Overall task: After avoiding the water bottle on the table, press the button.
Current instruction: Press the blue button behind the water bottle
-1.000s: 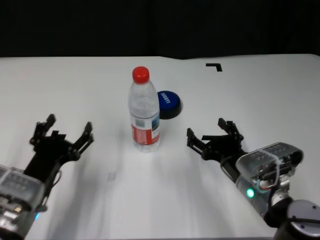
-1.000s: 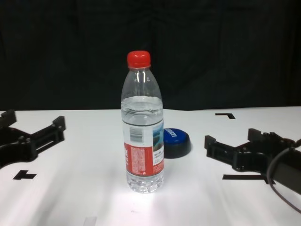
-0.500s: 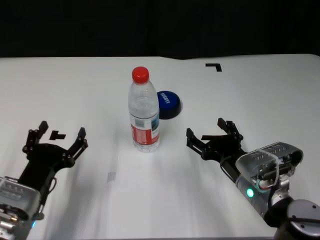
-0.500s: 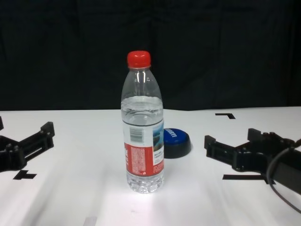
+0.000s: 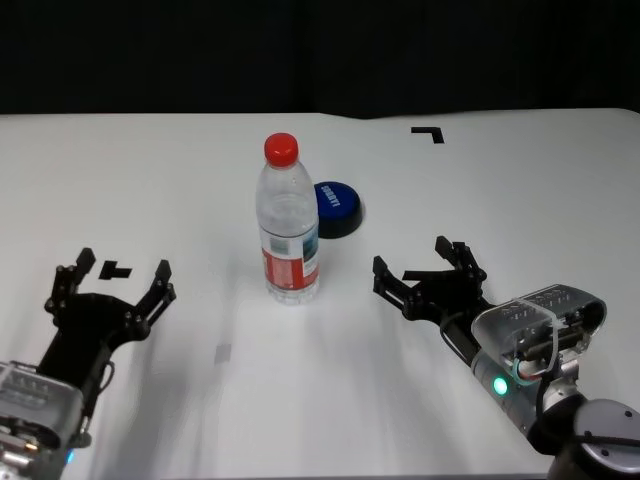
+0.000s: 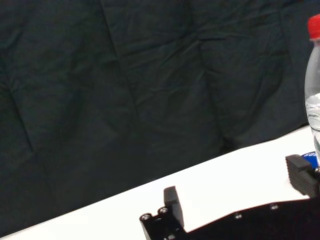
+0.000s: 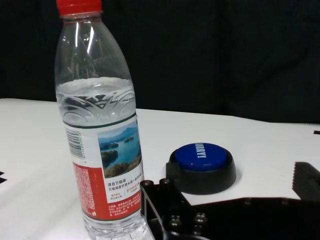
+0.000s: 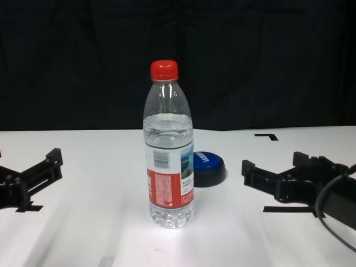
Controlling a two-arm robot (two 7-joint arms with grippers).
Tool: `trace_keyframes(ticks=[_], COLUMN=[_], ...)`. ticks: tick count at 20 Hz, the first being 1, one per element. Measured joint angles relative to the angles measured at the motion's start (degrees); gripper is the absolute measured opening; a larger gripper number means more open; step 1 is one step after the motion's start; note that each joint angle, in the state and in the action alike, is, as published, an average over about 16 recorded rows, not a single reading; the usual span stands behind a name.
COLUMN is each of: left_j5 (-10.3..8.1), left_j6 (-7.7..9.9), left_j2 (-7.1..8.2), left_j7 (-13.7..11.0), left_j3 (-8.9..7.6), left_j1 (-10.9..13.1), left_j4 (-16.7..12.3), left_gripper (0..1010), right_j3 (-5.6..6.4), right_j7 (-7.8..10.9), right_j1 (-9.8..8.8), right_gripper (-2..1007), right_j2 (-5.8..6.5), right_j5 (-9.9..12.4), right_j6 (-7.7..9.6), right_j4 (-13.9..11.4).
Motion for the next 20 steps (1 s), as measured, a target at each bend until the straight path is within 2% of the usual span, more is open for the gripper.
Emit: trace_keyframes(ticks=[9,20], left_j5=[0.36,0.18], left_j6=[0.59,1.41], left_j2=[-0.38,0.33], left_j7=[-0.42,-1.57], left_j3=[0.31,1.06], left_j1=[-1.32,-6.02], left_j4=[0.91,4.31], left_gripper=[1003,1003], right_j3=[0.00,0.00], right_j7=[0.00,0.00], right_j1=[0.00,0.00], right_gripper=[1003,1003], right_j2=[0.00,0.00], right_j5=[0.00,0.00], right_j6=[0.00,0.00], right_j4=[0.00,0.00])
